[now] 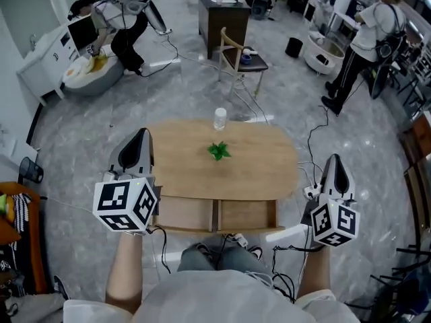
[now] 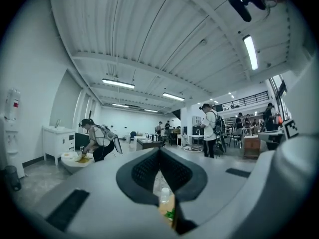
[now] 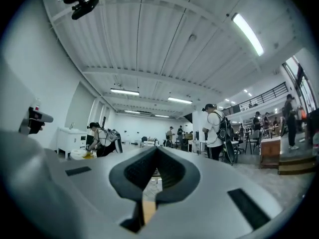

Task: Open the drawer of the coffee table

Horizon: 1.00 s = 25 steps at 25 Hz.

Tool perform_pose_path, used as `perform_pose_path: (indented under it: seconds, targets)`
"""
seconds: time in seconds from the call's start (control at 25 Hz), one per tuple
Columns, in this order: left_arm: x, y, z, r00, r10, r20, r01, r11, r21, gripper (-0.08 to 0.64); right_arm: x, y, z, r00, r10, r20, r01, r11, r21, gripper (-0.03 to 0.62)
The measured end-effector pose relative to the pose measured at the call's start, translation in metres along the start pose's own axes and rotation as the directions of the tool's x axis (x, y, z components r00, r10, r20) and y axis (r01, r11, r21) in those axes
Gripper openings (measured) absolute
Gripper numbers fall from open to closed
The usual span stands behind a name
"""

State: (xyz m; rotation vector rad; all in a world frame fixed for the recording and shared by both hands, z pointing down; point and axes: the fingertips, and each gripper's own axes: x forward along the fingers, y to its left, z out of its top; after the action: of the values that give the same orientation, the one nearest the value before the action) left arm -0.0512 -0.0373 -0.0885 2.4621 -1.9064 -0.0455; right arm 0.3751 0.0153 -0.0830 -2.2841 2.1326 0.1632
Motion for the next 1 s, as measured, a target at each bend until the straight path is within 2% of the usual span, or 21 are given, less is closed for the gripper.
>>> perform_pose_path:
  seconds: [0.12, 0.36, 0.52, 1.0]
  targets:
    - [-0.003, 0.001, 0.004, 1.000, -0.001, -0.001, 0.001, 1.000, 0.012, -0.005, -0.004, 0.003, -0.001, 1.000, -0.015, -0.026, 0.015, 1.000, -0.021, 0.000]
    - [0.004, 0.001, 0.006, 1.000, -0.003, 0.002, 0.003, 1.000, -0.021, -0.005, -0.003, -0.005, -0.009, 0.995, -0.057, -0.083, 0.053, 0.998, -0.045, 0.000]
    - [0.008, 0.003, 0.003, 1.000, 0.008, 0.003, -0.008, 0.999, -0.037, -0.005, -0.006, -0.001, -0.007, 0.993, -0.088, -0.073, 0.081, 0.992, -0.093, 0.000]
    - [0.024, 0.003, -0.004, 1.000, 0.009, -0.003, -0.009, 0.998, -0.069, -0.005, 0.005, 0.007, -0.018, 0.993, -0.066, -0.102, 0.064, 0.998, -0.027, 0.000]
